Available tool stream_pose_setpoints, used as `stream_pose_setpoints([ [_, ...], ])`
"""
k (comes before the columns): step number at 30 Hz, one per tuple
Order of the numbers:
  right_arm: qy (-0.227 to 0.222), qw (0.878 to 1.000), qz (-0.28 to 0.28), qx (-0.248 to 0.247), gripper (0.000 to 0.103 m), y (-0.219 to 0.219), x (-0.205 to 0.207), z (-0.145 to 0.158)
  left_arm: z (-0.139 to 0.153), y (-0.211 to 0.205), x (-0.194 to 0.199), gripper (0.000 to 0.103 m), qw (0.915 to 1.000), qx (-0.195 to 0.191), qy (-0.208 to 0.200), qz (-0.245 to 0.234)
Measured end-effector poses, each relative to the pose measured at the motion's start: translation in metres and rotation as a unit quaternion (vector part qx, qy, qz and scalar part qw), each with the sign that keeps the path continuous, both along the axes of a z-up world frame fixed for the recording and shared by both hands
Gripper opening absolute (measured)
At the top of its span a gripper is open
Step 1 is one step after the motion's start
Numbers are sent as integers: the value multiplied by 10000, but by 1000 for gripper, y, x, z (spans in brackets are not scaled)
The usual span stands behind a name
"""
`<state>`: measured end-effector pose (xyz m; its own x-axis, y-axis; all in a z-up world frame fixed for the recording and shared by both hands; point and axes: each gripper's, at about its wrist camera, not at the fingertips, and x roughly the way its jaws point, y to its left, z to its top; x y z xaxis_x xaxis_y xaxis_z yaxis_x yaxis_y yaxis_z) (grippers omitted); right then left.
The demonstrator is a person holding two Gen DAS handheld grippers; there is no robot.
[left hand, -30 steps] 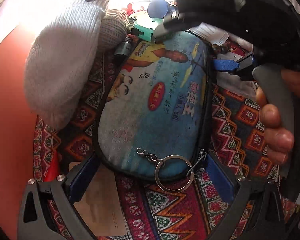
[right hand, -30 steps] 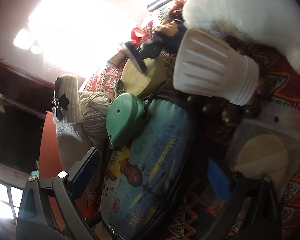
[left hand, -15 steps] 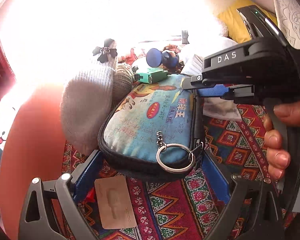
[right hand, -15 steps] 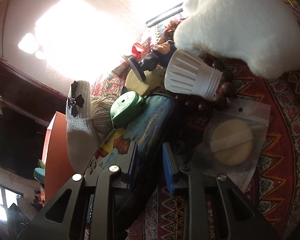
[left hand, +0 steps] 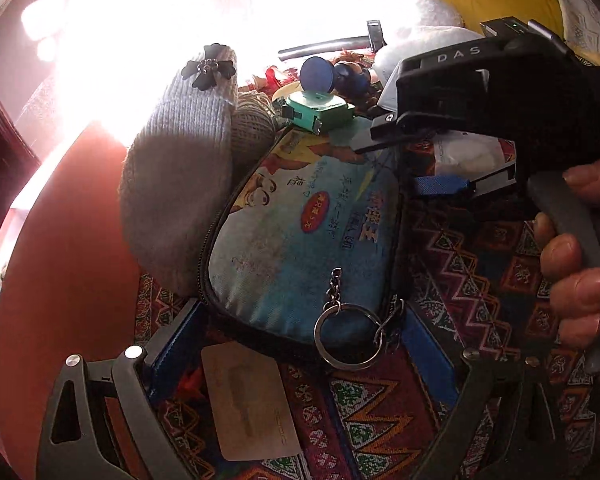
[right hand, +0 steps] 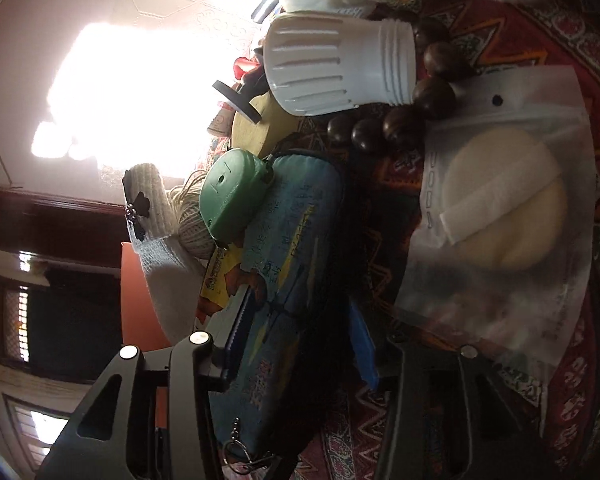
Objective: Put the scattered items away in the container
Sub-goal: 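Grasp the blue zippered pouch with the left tool while the right grasps a black item, then carry the pouch and black item over the pink box and release both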
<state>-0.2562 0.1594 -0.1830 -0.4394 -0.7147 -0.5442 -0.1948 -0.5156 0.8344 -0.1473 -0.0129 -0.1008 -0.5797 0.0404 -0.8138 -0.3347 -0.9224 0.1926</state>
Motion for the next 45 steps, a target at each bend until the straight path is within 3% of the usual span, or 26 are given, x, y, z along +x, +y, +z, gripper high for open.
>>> stream_pose_setpoints([
  [3,75,9987,15,-498,88,-1,-8,1,1,-8,-5,95,9996,228,-139,48],
  [5,4,9996,-30,-271,89,-4,-4,7,3,-14,-7,95,9990,392,-192,49],
  [8,-486,9979,-408,128,90,3,21,17,5,-22,-10,95,9975,622,-314,74],
  [11,-473,9983,-123,317,90,-5,24,24,8,-25,-11,95,9961,791,-385,101],
  [12,-533,9981,-72,288,90,-8,21,19,10,-27,-12,95,9952,881,-416,119],
  [14,-471,9988,-107,-47,102,-13,10,6,14,-32,-14,95,9920,1146,-498,159],
  [17,-148,9986,-174,-476,103,-20,-16,1,22,-47,-18,94,9844,1619,-647,236],
  [18,33,9978,-83,-651,101,-23,-25,0,23,-51,-20,94,9818,1738,-719,259],
  [20,129,9961,220,-844,58,-30,-36,-8,25,-58,-22,94,9786,1870,-785,345],
  [21,-36,9951,251,-956,29,-29,-35,-16,25,-62,-22,94,9766,1948,-831,363],
  [23,-151,9922,143,-1232,26,-25,-28,-24,27,-65,-21,94,9730,2081,-960,281],
  [27,135,9927,-83,-1196,25,-9,-10,8,49,-57,-5,94,9715,2236,-786,-11],
  [30,773,9874,-147,-1377,24,6,6,59,85,-53,22,95,9735,2261,-243,-250],
  [32,1441,9827,-21,-1165,24,0,16,108,116,-59,43,94,9716,2321,307,-347],
  [36,2839,9584,231,-207,24,-43,43,214,165,-88,79,95,9672,2094,1416,-252],
  [39,3693,9274,414,431,24,-77,58,279,176,-122,80,98,9694,1660,1803,137],
  [42,4227,8999,677,833,23,-128,57,322,172,-168,63,98,9704,1010,2051,779],
  [44,4635,8722,792,1352,23,-173,59,341,167,-210,59,98,9684,762,2018,1252],
  [45,4882,8508,825,1763,23,-198,61,347,164,-229,57,98,9667,680,1980,1470],
])
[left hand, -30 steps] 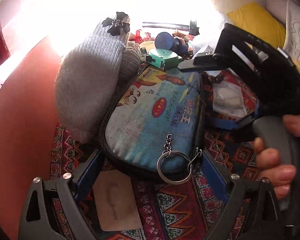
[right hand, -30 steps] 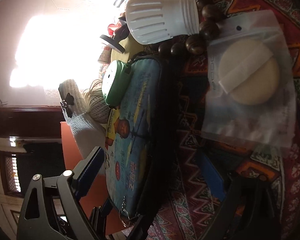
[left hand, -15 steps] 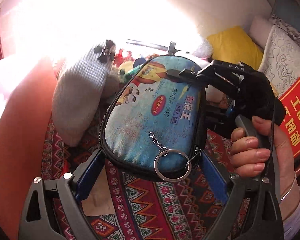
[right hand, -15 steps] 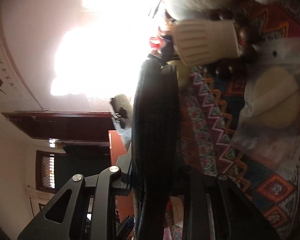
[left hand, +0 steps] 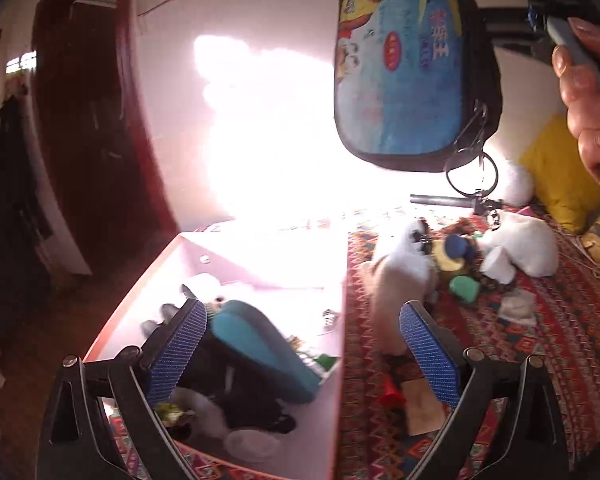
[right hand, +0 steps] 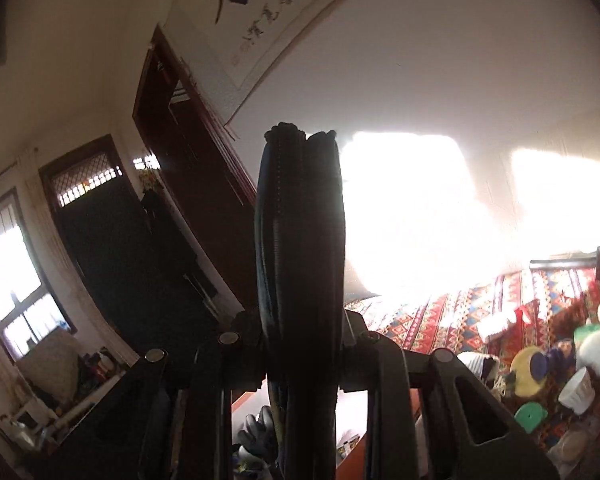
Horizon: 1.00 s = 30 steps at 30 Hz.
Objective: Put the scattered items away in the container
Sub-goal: 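Carry the pouch and black item over the pink box and release both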
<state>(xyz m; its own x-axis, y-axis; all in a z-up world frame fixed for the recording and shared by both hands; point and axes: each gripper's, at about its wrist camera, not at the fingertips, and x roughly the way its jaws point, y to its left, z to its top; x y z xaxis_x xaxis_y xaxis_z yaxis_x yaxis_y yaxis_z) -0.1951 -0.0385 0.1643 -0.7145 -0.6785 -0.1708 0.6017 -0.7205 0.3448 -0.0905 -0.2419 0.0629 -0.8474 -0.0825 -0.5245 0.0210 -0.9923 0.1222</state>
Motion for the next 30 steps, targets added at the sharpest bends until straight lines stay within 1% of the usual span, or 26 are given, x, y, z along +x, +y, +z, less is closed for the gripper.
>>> stream_pose_setpoints([
  [1,363,9982,-137,458,23,-27,4,2,-2,-17,-2,98,9997,-37,-45,219],
  [2,678,9931,-240,931,23,-55,5,-2,-5,-31,-4,98,9990,-90,-79,434],
  [3,886,9856,-257,1417,24,-84,3,-11,-9,-42,-4,98,9979,-137,-120,621],
  [4,955,9755,-185,1971,26,-114,-1,-25,-12,-52,-4,98,9969,-137,-173,761],
  [5,847,9642,5,2513,28,-144,-7,-45,-15,-60,-4,98,9959,-73,-226,868],
  [6,598,9536,299,2934,29,-168,-13,-66,-15,-69,-5,98,9952,51,-257,947],
  [7,311,9452,641,3186,31,-186,-15,-87,-15,-77,-5,98,9943,218,-281,1002],
  [8,85,9399,872,3300,33,-195,-15,-102,-14,-84,-5,98,9934,401,-304,1033],
  [9,-28,9403,918,3278,36,-197,-13,-111,-13,-88,-5,98,9924,575,-319,1038],
  [10,-79,9452,834,3156,46,-191,-12,-113,-14,-88,-6,98,9916,724,-328,1017],
  [11,-127,9533,703,2934,56,-180,-12,-110,-15,-84,-6,98,9912,828,-336,981],
  [12,-184,9630,557,2631,79,-164,-12,-104,-15,-83,-5,98,9910,878,-341,948],
  [13,-255,9718,416,2309,87,-144,-13,-98,-14,-81,-5,98,9913,887,-341,915],
  [14,-368,9781,315,2026,87,-123,-15,-93,-14,-77,-4,98,9917,878,-348,875],
  [16,-659,9847,166,1607,87,-79,-20,-87,-17,-66,-4,98,9925,874,-397,756],
  [19,-903,9881,-280,1215,87,-6,-21,-87,-18,-41,-4,98,9933,934,-492,469],
  [21,-1079,9870,-669,991,88,43,-23,-94,-20,-21,-13,98,9943,882,-555,247],
  [24,-1580,9804,-1087,447,88,114,-11,-121,-22,19,-19,98,9966,538,-620,-39],
  [26,-2029,9698,-1354,-42,88,160,-3,-150,-25,48,-19,98,9972,268,-660,-224],
  [28,-2564,9520,-1639,-327,88,196,1,-188,-31,74,-21,98,9964,73,-727,-421],
  [29,-2919,9387,-1779,-454,88,212,-1,-214,-35,86,-22,98,9956,13,-782,-515],
  [30,-3428,9178,-1880,-698,88,227,-7,-238,-39,98,-23,98,9944,-23,-861,-609],
])
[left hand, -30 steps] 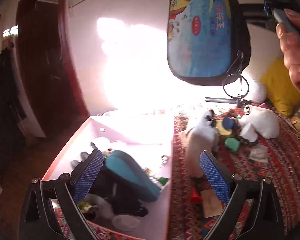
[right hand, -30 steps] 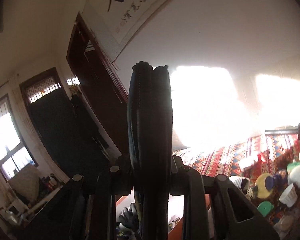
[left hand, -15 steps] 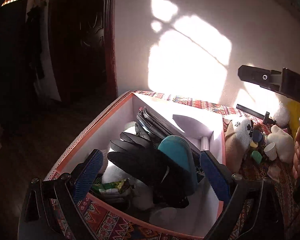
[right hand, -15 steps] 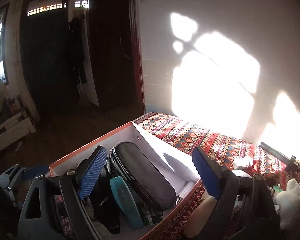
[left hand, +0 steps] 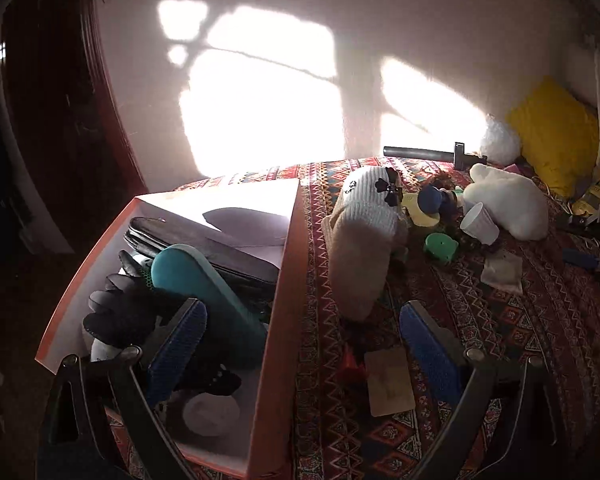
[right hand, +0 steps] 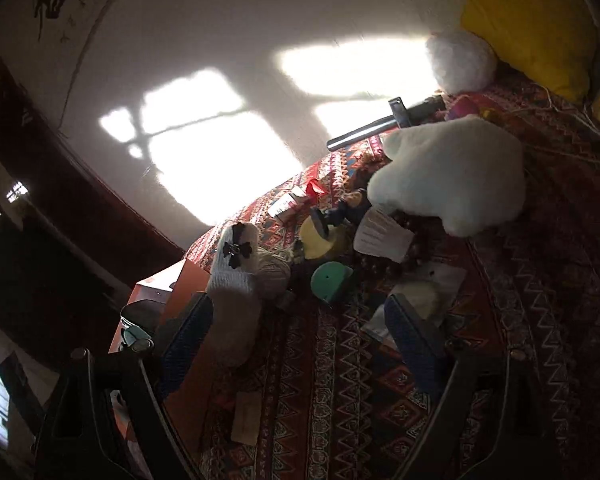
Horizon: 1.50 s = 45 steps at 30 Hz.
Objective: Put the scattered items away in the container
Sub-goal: 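Carry the pouch and black item over the pink box and release both, then grasp the green tape measure with the left tool while the right grasps the white sachet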
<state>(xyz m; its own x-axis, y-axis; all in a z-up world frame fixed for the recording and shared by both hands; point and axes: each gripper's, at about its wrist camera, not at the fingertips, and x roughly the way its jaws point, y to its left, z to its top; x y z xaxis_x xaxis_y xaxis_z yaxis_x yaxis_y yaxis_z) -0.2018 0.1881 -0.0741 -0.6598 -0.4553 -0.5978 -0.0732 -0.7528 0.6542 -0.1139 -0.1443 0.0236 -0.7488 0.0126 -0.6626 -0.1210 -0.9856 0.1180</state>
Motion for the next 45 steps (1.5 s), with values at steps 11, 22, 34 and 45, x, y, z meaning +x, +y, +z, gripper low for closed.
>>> stream_pose_setpoints([
  [11,-1368,9654,-570,-2145,56,60,-23,-112,-62,89,-33,98,9931,137,-939,-688],
  [22,-1115,9513,-161,-2868,6,69,-61,-144,-115,178,-125,98,9843,-118,-1158,-1326],
  [34,-1052,9405,-324,-3216,7,122,-47,-130,-149,206,-210,74,9790,-554,-1475,-1295],
  [45,-702,9408,-221,-3308,7,136,-14,-95,-113,164,-133,55,9800,400,-1657,-1026],
])
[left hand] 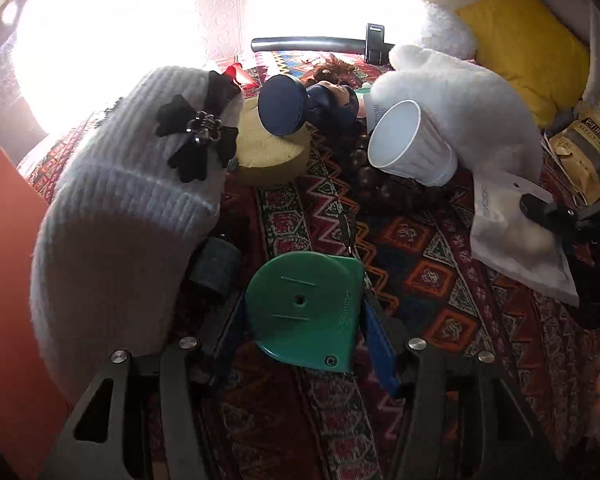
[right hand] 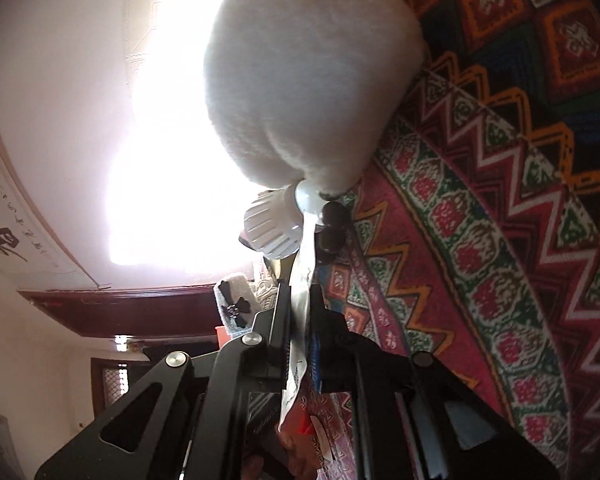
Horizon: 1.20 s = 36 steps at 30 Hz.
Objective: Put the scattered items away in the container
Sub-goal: 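Grasp the green tape measure with the left tool while the right grasps the white sachet, then lower the tape measure and sachet into the pink box and open both tools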
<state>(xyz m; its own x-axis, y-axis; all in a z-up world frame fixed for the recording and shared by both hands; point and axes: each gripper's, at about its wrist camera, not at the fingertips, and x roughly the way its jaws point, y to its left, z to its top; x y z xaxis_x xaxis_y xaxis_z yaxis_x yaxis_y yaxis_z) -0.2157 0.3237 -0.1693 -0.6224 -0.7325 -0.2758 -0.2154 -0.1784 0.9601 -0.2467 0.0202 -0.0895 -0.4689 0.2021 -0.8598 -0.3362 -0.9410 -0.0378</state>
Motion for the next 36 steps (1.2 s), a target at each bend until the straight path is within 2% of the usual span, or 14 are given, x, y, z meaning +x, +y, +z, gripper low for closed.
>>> stream_pose_setpoints([
  [4,278,9994,71,189,7,0,18,28,49,-31,56,55,9990,325,256,164],
  [7,482,9985,178,180,7,-8,33,48,90,-64,88,55,9951,755,499,403],
  [12,1128,9911,703,113,7,-55,61,103,159,-150,129,55,9761,1478,1272,964],
  [16,1828,9718,1197,886,7,-153,56,165,183,-229,148,55,9593,1164,1980,1643],
  [18,2186,9552,1350,1467,7,-206,56,189,179,-269,150,55,9539,1215,1962,1921],
  [21,2578,9290,1581,2134,7,-276,39,210,157,-321,145,55,9458,1674,1529,2325],
  [24,2813,8985,1770,2866,7,-346,17,231,134,-345,138,55,9444,1764,1185,2511],
  [26,2951,8592,1809,3768,7,-392,7,239,125,-353,136,55,9425,1861,1037,2573],
  [29,2902,7918,2054,4967,10,-454,-10,236,121,-363,137,58,9321,2267,917,2670],
  [30,2865,7785,2127,5163,13,-468,-13,236,124,-368,139,63,9275,2428,956,2676],
  [32,2867,7667,2177,5316,29,-483,-11,234,132,-374,145,76,9194,2647,1113,2689],
  [34,2980,7618,2025,5383,80,-484,-4,237,139,-379,150,79,9130,2711,1275,2769],
  [35,3087,7611,1913,5374,86,-482,1,241,142,-380,152,79,9111,2748,1329,2769],
  [36,3185,7601,1868,5347,86,-478,6,245,143,-379,153,79,9108,2776,1341,2747],
])
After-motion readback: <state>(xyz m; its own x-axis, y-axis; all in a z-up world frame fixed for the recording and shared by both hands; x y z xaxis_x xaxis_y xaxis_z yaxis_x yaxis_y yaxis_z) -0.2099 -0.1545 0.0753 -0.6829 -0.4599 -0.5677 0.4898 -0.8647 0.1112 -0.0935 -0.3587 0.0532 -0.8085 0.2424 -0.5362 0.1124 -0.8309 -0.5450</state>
